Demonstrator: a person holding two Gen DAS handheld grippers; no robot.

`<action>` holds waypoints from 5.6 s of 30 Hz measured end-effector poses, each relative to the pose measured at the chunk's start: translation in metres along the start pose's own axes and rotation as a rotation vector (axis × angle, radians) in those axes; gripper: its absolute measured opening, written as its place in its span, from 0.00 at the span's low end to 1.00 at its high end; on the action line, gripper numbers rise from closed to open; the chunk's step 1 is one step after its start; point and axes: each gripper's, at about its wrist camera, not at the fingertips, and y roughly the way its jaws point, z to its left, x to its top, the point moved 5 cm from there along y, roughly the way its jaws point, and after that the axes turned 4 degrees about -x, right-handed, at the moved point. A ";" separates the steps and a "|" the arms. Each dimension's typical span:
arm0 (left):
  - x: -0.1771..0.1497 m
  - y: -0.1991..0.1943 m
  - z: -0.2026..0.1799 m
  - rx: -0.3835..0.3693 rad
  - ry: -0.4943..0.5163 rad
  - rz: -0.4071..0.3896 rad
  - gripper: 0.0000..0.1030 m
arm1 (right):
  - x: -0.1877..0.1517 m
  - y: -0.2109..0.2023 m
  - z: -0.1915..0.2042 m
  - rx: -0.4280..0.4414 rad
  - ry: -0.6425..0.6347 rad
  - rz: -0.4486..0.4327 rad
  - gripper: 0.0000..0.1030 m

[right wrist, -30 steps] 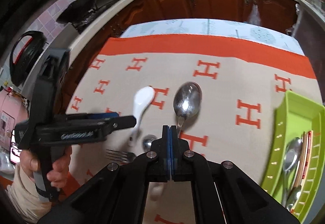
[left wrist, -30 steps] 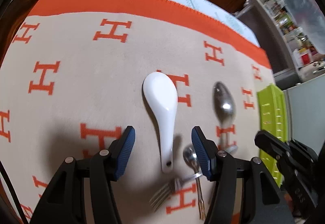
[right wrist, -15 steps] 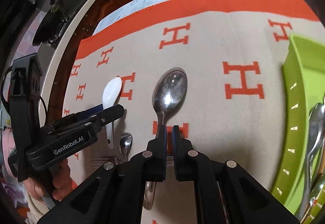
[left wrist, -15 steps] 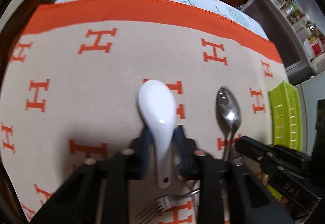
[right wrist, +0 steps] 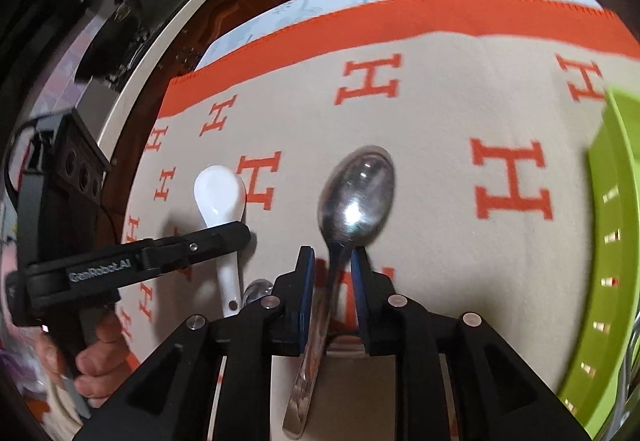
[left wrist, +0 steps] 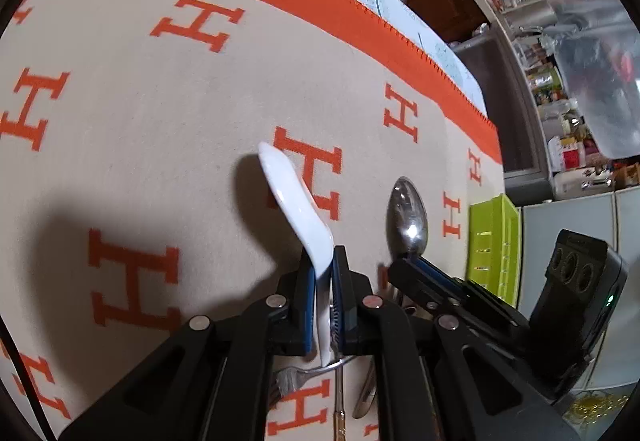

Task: Organize utensils
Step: 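Grasp the white ceramic spoon with the left tool while the right holds its spoon, then carry both spoons to the green tray and lower them in, then open both tools and move them back over the fork and small spoon, then grasp the small spoon with the right tool while the left grasps the fork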

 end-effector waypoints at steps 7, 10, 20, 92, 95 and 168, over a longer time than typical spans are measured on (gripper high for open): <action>-0.002 -0.014 -0.005 0.004 0.004 -0.064 0.05 | -0.004 0.007 0.030 -0.056 -0.122 -0.035 0.04; -0.007 -0.025 -0.007 -0.009 0.007 -0.074 0.05 | -0.007 0.004 0.038 -0.071 -0.125 -0.047 0.02; -0.027 -0.054 -0.057 -0.077 0.122 -0.073 0.05 | -0.024 -0.073 0.021 -0.021 -0.028 -0.108 0.02; -0.131 -0.054 -0.134 0.320 0.533 -0.160 0.54 | -0.144 -0.214 -0.015 -0.205 0.017 -0.201 0.13; -0.130 -0.060 -0.126 0.339 0.540 -0.177 0.54 | -0.143 -0.203 0.002 -0.191 -0.015 -0.176 0.14; -0.089 0.046 -0.087 0.364 0.921 0.209 0.32 | -0.096 -0.038 0.008 0.004 0.058 0.055 0.04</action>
